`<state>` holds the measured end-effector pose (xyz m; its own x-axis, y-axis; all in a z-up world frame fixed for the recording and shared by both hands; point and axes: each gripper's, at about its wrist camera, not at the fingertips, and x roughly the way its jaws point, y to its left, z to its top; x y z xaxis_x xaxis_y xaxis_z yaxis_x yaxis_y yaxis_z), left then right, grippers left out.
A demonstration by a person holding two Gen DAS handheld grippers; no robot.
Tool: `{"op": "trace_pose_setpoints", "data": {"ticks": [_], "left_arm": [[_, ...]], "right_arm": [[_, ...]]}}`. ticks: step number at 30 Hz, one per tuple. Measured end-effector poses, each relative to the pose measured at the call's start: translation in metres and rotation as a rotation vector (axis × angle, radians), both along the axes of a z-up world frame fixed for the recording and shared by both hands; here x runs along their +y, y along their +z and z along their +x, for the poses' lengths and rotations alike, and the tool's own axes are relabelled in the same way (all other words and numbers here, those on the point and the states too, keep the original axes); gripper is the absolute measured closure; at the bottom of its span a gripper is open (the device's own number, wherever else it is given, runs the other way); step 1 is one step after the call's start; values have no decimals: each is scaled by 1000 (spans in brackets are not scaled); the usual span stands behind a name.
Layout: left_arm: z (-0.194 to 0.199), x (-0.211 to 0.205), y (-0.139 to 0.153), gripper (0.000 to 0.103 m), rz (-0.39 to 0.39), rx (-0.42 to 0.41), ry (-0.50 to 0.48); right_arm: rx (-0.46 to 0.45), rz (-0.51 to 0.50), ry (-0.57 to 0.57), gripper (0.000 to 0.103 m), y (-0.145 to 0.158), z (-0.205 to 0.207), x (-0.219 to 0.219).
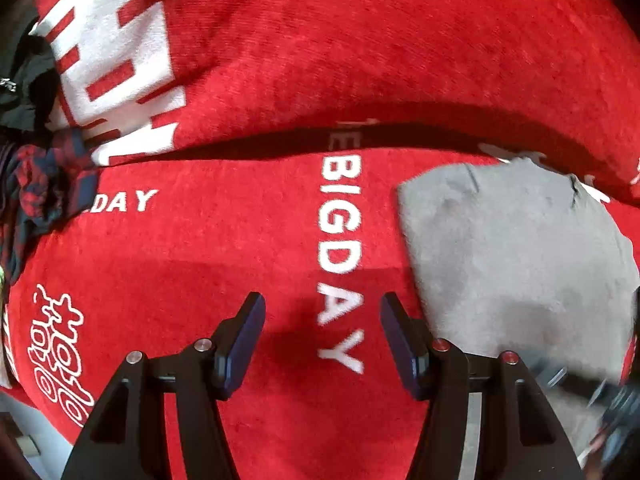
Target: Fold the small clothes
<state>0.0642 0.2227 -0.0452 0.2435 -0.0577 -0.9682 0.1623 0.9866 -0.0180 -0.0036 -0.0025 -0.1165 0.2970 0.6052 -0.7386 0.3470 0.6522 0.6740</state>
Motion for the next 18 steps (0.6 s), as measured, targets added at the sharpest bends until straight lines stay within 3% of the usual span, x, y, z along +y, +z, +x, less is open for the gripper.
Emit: {"op": "trace_pose_setpoints", "data": {"ticks": [4,9,11,12,13,14,16,17,18], "left_arm": [[3,-30,-10,42,-14,-6,-19],[14,-59,-35,42,41,-4,-9],[18,-59,-42,42,44,13,26],[19,-58,-45,42,48,22,35],[19,-58,-47,42,52,28,39],[20,-58,-49,42,57,30,43],[20,-62,-48,36,86,21,35],[20,-64,-48,27,106,14,31],[19,-66,-47,26,130,-2,26]], "right_arm": [[-62,-212,-101,92,30,-6,-73],[4,-402,-251,92,36,-17,-169],[36,-401,-341,92,38,-38,-199],[48,-385,-381,83,37,-48,-212],[56,-369,-408,62,35,-55,-218],[67,-339,-451,54,30,-63,-228],[88,-271,-521,52,18,-73,-244],[84,-229,-550,52,12,-74,-250],[72,-204,-571,58,10,-72,-252]]}}
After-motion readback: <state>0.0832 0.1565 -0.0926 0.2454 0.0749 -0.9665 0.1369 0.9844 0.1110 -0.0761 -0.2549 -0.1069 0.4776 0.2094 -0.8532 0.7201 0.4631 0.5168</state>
